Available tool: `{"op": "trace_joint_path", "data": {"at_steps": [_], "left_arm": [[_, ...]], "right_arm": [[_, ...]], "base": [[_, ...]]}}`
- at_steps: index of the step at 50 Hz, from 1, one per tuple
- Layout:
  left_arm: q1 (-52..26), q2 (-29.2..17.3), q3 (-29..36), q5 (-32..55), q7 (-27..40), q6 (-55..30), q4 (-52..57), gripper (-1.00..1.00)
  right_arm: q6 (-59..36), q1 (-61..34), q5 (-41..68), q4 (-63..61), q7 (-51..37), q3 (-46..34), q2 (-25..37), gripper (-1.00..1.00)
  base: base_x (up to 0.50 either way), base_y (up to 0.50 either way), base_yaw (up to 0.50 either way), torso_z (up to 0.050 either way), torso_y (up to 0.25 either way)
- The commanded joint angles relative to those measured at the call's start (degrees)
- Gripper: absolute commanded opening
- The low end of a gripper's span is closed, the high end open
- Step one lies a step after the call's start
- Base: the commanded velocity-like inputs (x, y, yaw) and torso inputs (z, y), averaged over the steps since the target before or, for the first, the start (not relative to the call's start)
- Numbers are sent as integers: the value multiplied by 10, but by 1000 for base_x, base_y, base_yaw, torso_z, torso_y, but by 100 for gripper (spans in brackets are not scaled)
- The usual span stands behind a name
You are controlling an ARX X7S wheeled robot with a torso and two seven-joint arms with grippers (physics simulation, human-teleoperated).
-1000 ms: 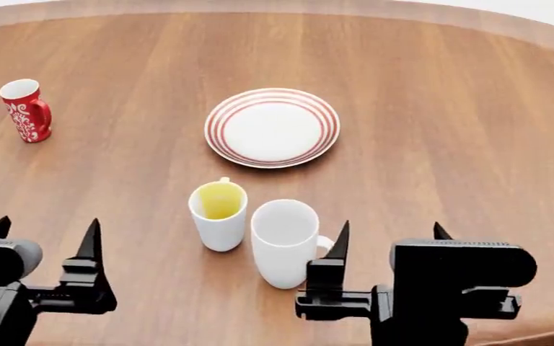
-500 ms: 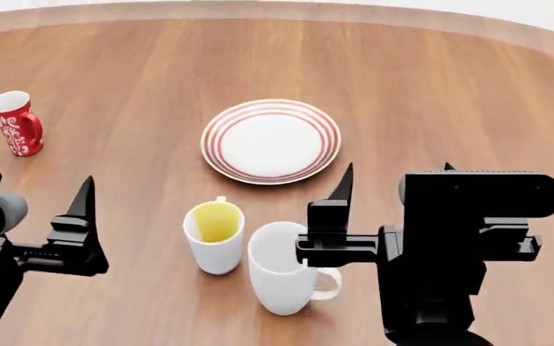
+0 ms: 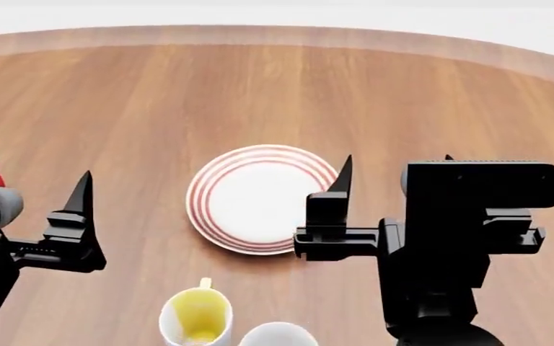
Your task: Pick up the red mug and put it on the plate
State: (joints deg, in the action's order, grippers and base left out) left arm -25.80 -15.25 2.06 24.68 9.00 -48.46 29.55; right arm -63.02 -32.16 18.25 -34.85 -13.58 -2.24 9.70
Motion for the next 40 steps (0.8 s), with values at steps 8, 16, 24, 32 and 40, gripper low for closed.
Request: {"op": "trace_joint_path", "data": {"at_steps": [8, 16, 24, 32, 40], "left_arm": [[0, -4, 1, 7, 3, 0, 3, 100], [0, -5, 4, 7, 5, 3, 1, 100], [0, -6, 6, 9, 6, 5, -1, 100], [-2, -6, 12, 7, 5, 10, -9, 100], [2, -8, 9, 12, 8, 9, -3, 100]], "right_arm": [[-7, 0, 11, -9, -4, -1, 4, 100], [-4, -1, 12, -6, -6, -5, 5, 100], [-3, -1, 15, -4, -7, -6, 7, 100], [11, 1, 14, 9, -6, -8, 10, 100], [9, 5, 19, 3, -8, -8, 11, 100]], "base": [[500, 0, 0, 0, 0], [500, 0, 0, 0, 1], [500, 0, 0, 0, 1], [500, 0, 0, 0, 0], [500, 0, 0, 0, 1]]}}
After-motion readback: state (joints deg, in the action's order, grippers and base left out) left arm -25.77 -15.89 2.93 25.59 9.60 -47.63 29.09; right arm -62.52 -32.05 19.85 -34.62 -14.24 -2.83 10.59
